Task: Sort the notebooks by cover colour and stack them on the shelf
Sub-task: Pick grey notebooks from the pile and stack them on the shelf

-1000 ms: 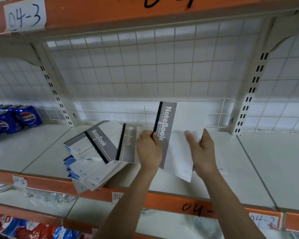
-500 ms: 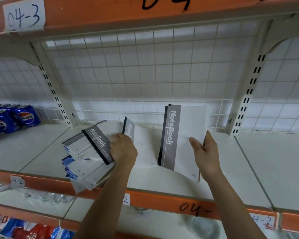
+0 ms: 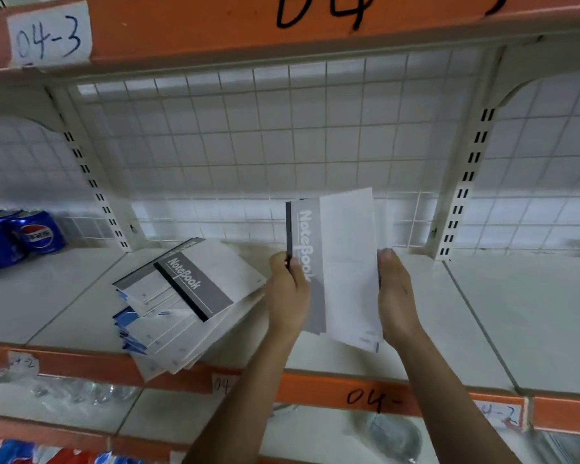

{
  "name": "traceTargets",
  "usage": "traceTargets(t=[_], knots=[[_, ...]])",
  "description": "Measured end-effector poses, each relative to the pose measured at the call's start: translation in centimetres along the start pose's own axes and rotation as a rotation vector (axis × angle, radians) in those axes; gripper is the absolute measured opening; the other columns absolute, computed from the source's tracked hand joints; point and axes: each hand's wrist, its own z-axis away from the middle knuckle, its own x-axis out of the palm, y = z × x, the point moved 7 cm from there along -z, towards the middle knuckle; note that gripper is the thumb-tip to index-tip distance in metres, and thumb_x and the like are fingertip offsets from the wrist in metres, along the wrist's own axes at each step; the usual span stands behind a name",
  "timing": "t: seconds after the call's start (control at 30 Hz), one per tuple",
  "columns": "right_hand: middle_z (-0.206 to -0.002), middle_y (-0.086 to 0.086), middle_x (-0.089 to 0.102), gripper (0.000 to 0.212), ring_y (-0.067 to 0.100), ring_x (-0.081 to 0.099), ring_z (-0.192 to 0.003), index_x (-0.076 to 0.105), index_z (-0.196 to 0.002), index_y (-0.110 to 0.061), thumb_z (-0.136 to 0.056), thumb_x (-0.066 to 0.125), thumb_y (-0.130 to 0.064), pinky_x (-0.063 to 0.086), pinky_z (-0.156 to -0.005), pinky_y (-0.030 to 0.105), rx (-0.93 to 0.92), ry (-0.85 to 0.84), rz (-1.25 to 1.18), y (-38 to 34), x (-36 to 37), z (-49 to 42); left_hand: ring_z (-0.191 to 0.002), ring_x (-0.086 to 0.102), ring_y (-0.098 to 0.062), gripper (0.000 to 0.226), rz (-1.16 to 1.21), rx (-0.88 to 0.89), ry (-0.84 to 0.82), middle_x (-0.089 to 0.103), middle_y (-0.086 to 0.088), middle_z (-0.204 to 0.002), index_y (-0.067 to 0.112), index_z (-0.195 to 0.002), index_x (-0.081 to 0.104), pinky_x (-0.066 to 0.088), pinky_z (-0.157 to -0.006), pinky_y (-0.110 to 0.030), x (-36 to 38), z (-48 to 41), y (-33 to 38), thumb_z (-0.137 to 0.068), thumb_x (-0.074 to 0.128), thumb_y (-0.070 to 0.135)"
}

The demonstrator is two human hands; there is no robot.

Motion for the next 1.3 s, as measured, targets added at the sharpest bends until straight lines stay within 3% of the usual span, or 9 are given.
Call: traceTargets(t=[0.07, 0.17, 0.3, 0.57, 0.73, 0.83, 0.93, 1.1, 1.3], knots=[[-0.130, -0.018, 0.049, 0.038, -0.001, 0.048, -0.116, 0.043, -0.134, -0.021, -0.099, 0.039, -0.034, 0.034, -0.101, 0.022, -0.065, 0.002, 0.119, -0.6, 0.0, 0.4, -0.059, 0.051, -0.014, 0.019, 0.032, 0.056, 0.106, 0.056, -0.001, -0.073, 0.006, -0.103, 0.049, 0.037, -0.053, -0.026, -0.4, 0.9, 0.3, -0.102, 0.034, 0.018], [-0.095, -0.019, 0.064, 0.031, -0.005, 0.062, -0.084, 0.050, -0.120, -0.018, -0.091, 0.059, -0.018, 0.051, -0.070, 0.014, -0.210, -0.028, 0.352, -1.2, -0.2, 0.6, -0.067, 0.054, -0.010, 0.015, 0.170, 0.127, 0.134, 0.057, 0.004, -0.080, 0.015, -0.105, 0.046, 0.043, -0.058, -0.021, -0.9, 2.0, 0.7, -0.102, 0.032, 0.017], [-0.100, -0.017, 0.061, 0.034, -0.008, 0.059, -0.089, 0.049, -0.120, -0.020, -0.088, 0.061, -0.016, 0.046, -0.070, 0.006, -0.161, -0.004, 0.370, 0.4, -1.2, 1.5, -0.075, 0.055, 0.001, 0.012, 0.281, 0.113, 0.067, 0.056, 0.012, -0.087, 0.020, -0.099, 0.043, 0.042, -0.063, -0.013, -0.9, 3.6, -0.1, -0.099, 0.032, 0.024], [-0.077, -0.007, 0.049, 0.016, 0.012, 0.051, -0.076, 0.045, -0.097, -0.009, -0.094, 0.054, -0.021, 0.035, -0.060, 0.016, 0.114, 0.096, 0.422, 5.4, -1.2, 2.9, -0.074, 0.049, -0.004, 0.008, 0.175, -0.209, -0.339, 0.051, 0.006, -0.088, 0.015, -0.100, 0.037, 0.038, -0.060, -0.023, 1.4, 4.7, -2.5, -0.102, 0.030, 0.019], [-0.079, 0.007, 0.059, 0.011, 0.020, 0.058, -0.077, 0.049, -0.096, -0.008, -0.093, 0.054, -0.017, 0.046, -0.067, 0.025, 0.050, 0.210, 0.373, 3.3, -3.5, 3.9, -0.083, 0.053, -0.012, 0.007, 0.198, -0.099, -0.339, 0.055, 0.000, -0.102, 0.014, -0.106, 0.038, 0.037, -0.071, -0.024, 1.7, 5.9, 0.6, -0.101, 0.033, 0.013], [-0.096, 0.024, 0.061, 0.024, 0.034, 0.060, -0.091, 0.051, -0.097, -0.001, -0.088, 0.055, -0.023, 0.050, -0.081, 0.044, 0.060, 0.270, 0.300, 2.3, -6.5, 4.2, -0.104, 0.053, -0.018, 0.035, 0.183, -0.034, -0.362, 0.053, 0.000, -0.118, 0.011, -0.133, 0.034, 0.040, -0.082, -0.022, 3.5, 6.4, 3.1, -0.098, 0.037, 0.007], [-0.089, 0.021, 0.059, 0.012, 0.025, 0.057, -0.082, 0.050, -0.094, -0.003, -0.091, 0.055, -0.014, 0.049, -0.079, 0.039, 0.068, 0.348, 0.290, 1.4, -10.7, 4.1, -0.119, 0.050, -0.022, 0.047, 0.125, 0.001, -0.406, 0.051, -0.006, -0.133, 0.011, -0.141, 0.033, 0.039, -0.097, -0.025, 6.4, 7.4, 5.0, -0.095, 0.041, 0.005], [-0.078, 0.005, 0.057, 0.024, 0.022, 0.058, -0.077, 0.050, -0.102, 0.000, -0.089, 0.057, -0.020, 0.051, -0.074, 0.039, 0.101, 0.444, 0.378, 0.7, -19.2, 3.8, -0.104, 0.060, -0.014, 0.046, 0.192, 0.025, -0.486, 0.063, 0.002, -0.117, 0.019, -0.127, 0.054, 0.049, -0.093, -0.029, 12.8, 10.6, 9.0, -0.087, 0.048, -0.001], [-0.096, 0.007, 0.058, 0.036, 0.025, 0.056, -0.092, 0.042, -0.121, 0.000, -0.090, 0.056, -0.010, 0.042, -0.078, 0.029, 0.147, 0.539, 0.575, -0.5, -29.9, 1.7, -0.090, 0.063, -0.014, 0.039, 0.160, -0.044, -0.528, 0.067, 0.005, -0.097, 0.023, -0.113, 0.061, 0.048, -0.079, -0.023, 21.3, 13.1, 14.0, -0.081, 0.057, 0.001]])
